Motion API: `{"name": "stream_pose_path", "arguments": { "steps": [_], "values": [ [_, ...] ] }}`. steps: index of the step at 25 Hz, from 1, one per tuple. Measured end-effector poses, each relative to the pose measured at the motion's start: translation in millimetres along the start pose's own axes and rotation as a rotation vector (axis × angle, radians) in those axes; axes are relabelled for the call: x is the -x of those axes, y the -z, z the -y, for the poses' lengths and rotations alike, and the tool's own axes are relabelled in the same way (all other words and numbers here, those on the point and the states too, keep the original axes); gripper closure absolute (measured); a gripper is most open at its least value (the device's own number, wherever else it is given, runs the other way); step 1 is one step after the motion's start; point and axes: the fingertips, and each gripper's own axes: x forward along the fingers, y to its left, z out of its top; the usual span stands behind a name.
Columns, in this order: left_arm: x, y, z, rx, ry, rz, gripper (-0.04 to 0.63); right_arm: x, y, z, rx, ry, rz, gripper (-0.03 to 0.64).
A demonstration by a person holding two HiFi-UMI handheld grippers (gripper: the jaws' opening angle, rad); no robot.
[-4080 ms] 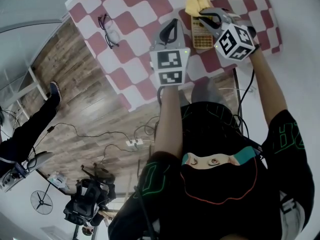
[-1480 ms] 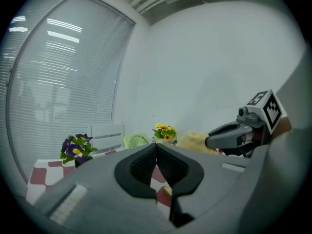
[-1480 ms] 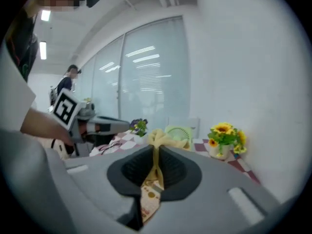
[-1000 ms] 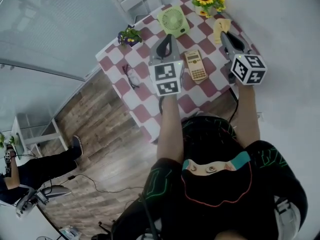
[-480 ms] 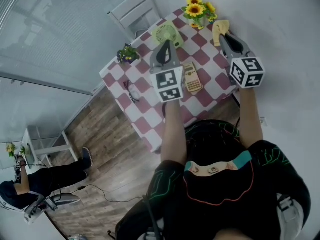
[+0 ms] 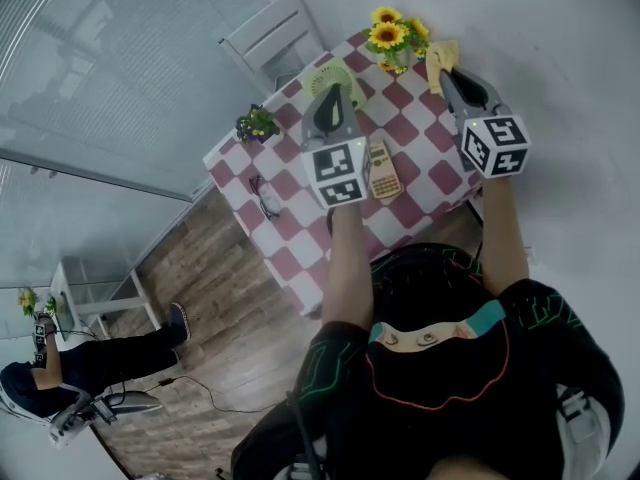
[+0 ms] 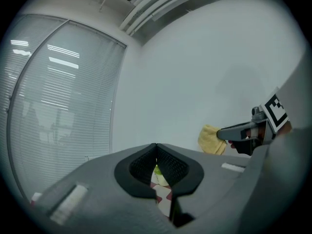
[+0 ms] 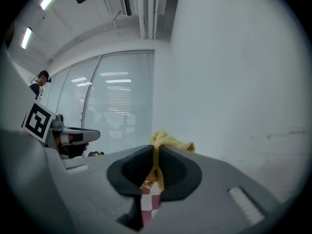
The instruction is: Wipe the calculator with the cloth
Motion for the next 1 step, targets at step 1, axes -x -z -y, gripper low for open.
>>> {"name": "stream_pose_path", "arguments": {
  "steps": [1],
  "values": [
    [-1.1, -0.3, 1.0, -0.001, 0.001, 0.001, 0.585, -0.3, -1.2, 1.1, 0.004, -0.002, 0.002, 0.58]
  ]
}}
